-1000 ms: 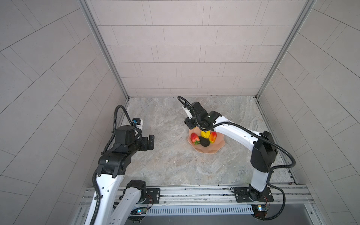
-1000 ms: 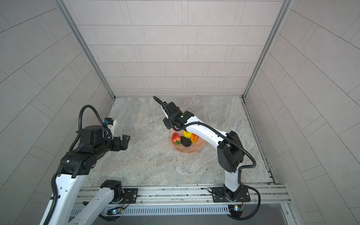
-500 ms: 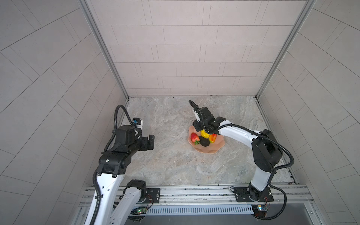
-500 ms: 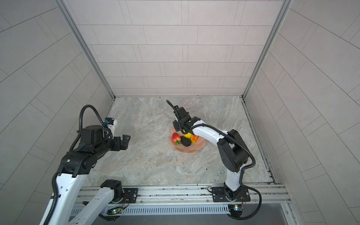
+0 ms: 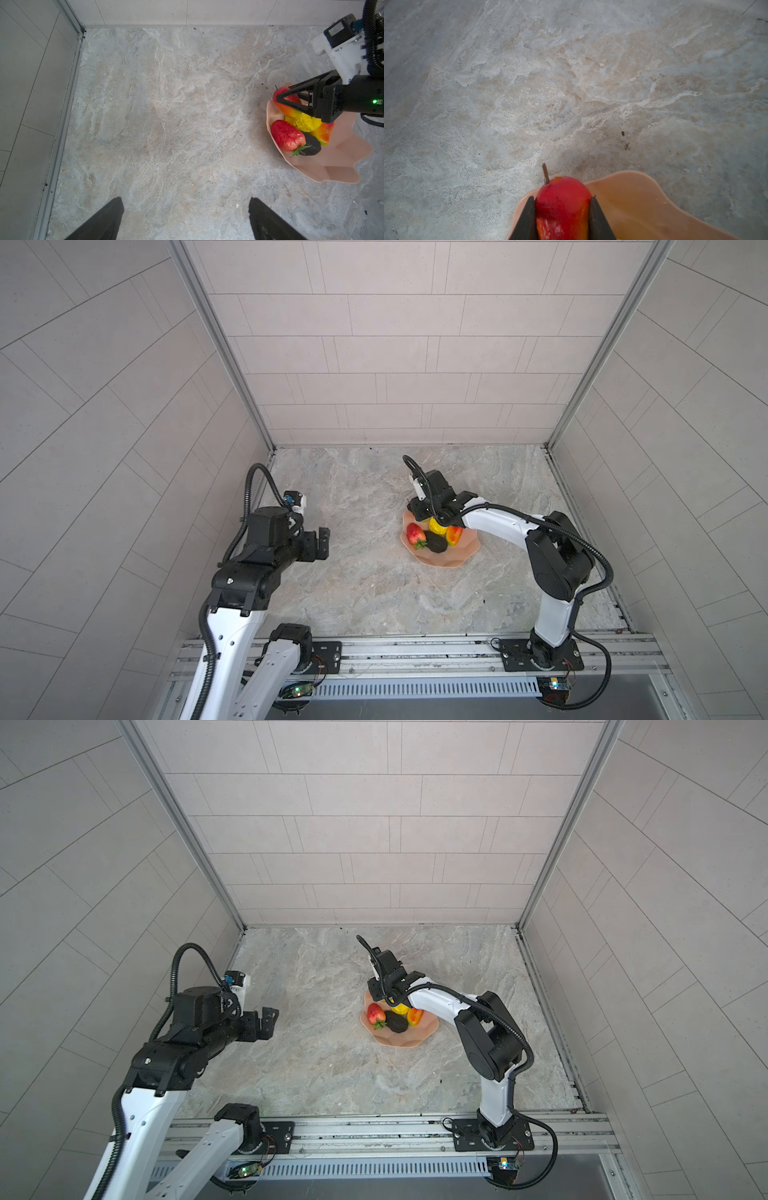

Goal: Place and organize the fake fruits in the fruit bowl

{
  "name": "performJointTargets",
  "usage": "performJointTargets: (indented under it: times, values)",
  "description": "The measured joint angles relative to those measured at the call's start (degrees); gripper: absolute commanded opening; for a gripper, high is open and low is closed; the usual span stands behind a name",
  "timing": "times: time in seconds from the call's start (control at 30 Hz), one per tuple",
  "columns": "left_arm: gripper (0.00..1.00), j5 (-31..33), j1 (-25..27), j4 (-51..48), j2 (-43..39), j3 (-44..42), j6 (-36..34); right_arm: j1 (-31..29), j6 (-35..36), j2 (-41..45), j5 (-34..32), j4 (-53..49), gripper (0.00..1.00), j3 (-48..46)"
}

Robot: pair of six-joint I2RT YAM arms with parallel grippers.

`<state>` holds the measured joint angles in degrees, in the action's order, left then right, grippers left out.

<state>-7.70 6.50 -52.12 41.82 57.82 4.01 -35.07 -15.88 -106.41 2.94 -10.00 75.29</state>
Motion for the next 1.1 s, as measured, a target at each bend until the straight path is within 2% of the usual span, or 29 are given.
performJointTargets:
  times: [0.43, 0.73, 0.77, 0.8, 0.93, 1.1]
  values:
    - [1.0, 0.0, 0.0, 0.0, 0.3, 0.0, 0.0, 0.0, 0.4, 0.9, 0.4, -0.7, 0.61, -1.4]
    - [1.0, -0.2, 0.0, 0.6, 1.0, 0.0, 0.0, 0.0, 2.2, 7.9, -1.5, -3.7, 0.85, -2.3]
    - [1.0, -0.3, 0.0, 0.8, 1.2, 0.0, 0.0, 0.0, 2.5, 9.2, -2.1, -4.1, 0.89, -2.6]
    - [1.0, -0.3, 0.0, 1.2, 1.4, 0.0, 0.0, 0.0, 2.7, 10.9, -2.8, -4.6, 0.99, -3.2]
    - [1.0, 0.1, 0.0, 4.0, 2.3, 0.0, 0.5, 0.5, 4.1, 19.7, -6.1, -5.3, 1.0, -8.6]
    - [1.0, 7.0, 0.0, 13.2, 2.4, -2.8, 3.8, 6.3, 5.4, 37.9, -13.8, -1.7, 1.0, -24.0]
